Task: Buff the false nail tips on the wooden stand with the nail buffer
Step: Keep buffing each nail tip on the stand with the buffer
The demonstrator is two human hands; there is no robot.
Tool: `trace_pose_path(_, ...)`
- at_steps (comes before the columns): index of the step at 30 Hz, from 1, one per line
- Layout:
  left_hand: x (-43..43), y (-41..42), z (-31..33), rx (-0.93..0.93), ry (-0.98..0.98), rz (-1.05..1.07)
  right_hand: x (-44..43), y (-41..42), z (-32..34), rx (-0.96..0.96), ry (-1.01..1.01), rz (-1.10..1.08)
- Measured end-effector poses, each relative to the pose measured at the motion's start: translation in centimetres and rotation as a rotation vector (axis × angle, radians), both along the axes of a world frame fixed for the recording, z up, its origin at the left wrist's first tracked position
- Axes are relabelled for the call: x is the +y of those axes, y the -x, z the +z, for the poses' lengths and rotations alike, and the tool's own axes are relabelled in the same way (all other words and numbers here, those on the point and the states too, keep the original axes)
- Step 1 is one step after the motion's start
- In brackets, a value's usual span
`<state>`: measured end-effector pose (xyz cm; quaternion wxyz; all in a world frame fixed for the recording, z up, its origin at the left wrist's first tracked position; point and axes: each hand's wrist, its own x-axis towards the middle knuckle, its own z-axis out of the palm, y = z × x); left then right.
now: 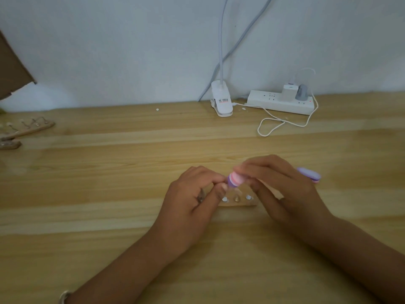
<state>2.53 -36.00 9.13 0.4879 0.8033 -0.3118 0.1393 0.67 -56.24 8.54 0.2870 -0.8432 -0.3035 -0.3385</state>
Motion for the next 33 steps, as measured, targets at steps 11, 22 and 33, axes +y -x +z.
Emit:
trace_pose_path(11, 0.0, 0.0, 0.1, 0.133, 0.133, -0.02, -0.6, -0.4, 0.1, 0.052, -0.128, -0.106)
trace_pose_path(22, 0.0, 0.6, 0.5, 0.114, 0.13, -0.026, 1.2, 0.7, -0.5, -0.054, -0.051, 0.027)
trace_pose_path(33, 0.3, 0.3, 0.4, 0.188, 0.156, -0.017, 1.6, 1.0, -0.6, -0.091, -0.007, 0.057)
